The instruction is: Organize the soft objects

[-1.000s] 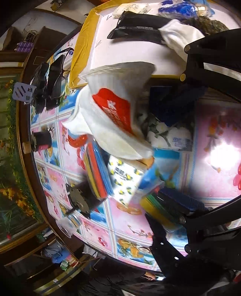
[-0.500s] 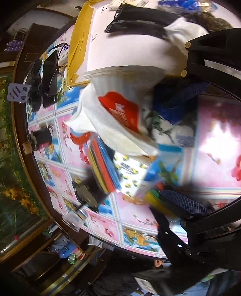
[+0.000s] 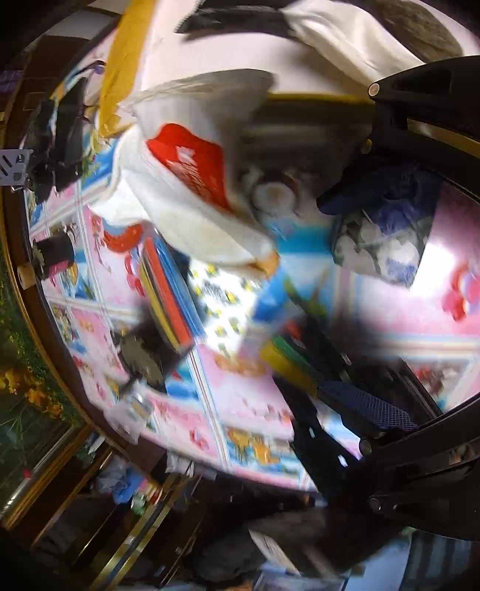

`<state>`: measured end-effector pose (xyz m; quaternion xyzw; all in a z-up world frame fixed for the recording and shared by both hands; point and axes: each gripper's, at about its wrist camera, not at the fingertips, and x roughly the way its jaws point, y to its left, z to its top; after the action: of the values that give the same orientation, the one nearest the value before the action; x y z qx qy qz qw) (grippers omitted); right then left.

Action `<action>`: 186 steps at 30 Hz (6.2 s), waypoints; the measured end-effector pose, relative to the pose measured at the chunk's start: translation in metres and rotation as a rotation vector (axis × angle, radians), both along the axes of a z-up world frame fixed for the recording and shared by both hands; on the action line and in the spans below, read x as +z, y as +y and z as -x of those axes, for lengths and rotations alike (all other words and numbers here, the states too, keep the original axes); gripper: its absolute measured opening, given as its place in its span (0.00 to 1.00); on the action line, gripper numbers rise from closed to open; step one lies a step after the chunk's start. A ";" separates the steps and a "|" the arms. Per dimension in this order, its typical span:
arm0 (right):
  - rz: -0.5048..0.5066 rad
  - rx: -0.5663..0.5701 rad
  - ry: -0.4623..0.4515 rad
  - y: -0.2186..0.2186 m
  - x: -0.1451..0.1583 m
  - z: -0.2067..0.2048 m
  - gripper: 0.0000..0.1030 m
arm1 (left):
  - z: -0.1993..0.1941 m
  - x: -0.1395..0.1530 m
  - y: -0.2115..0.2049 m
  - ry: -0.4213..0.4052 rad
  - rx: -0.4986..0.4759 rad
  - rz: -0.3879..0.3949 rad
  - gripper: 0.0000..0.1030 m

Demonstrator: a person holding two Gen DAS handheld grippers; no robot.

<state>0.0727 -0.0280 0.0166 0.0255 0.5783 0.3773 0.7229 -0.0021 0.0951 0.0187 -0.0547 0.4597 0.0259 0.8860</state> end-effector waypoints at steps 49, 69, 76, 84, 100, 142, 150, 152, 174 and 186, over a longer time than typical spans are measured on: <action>-0.221 0.834 -0.480 0.103 0.144 0.301 0.69 | -0.005 -0.002 -0.001 -0.011 0.020 -0.029 0.43; -0.185 1.393 -0.337 0.237 0.084 0.509 0.69 | -0.005 -0.002 -0.003 -0.006 0.011 -0.021 0.43; -0.178 1.437 -0.316 0.240 0.077 0.520 0.69 | -0.005 -0.002 -0.002 -0.005 0.011 -0.017 0.43; -0.169 1.442 -0.310 0.247 0.075 0.525 0.69 | -0.004 -0.002 -0.005 -0.007 0.001 -0.010 0.43; -0.232 1.433 -0.277 0.253 0.081 0.521 0.69 | -0.001 0.000 -0.012 -0.010 -0.025 -0.005 0.43; -0.521 0.679 -0.212 0.142 0.114 0.282 0.69 | -0.001 0.000 -0.016 -0.025 -0.059 0.064 0.42; -0.555 0.627 -0.197 0.121 0.113 0.251 0.69 | -0.001 -0.002 -0.018 -0.022 -0.059 0.048 0.42; -0.561 0.619 -0.197 0.117 0.111 0.248 0.69 | -0.001 -0.002 -0.017 -0.022 -0.060 0.049 0.42; -0.609 0.473 -0.202 0.070 0.118 0.210 0.69 | -0.003 0.000 -0.016 -0.025 -0.069 0.069 0.42; -0.557 0.480 -0.195 0.085 0.110 0.211 0.69 | -0.004 -0.002 -0.016 -0.023 -0.067 0.070 0.42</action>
<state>-0.1383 0.0568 0.1265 0.0490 0.3716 0.6794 0.6308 0.0017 0.0791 0.0170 -0.0707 0.4518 -0.0204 0.8891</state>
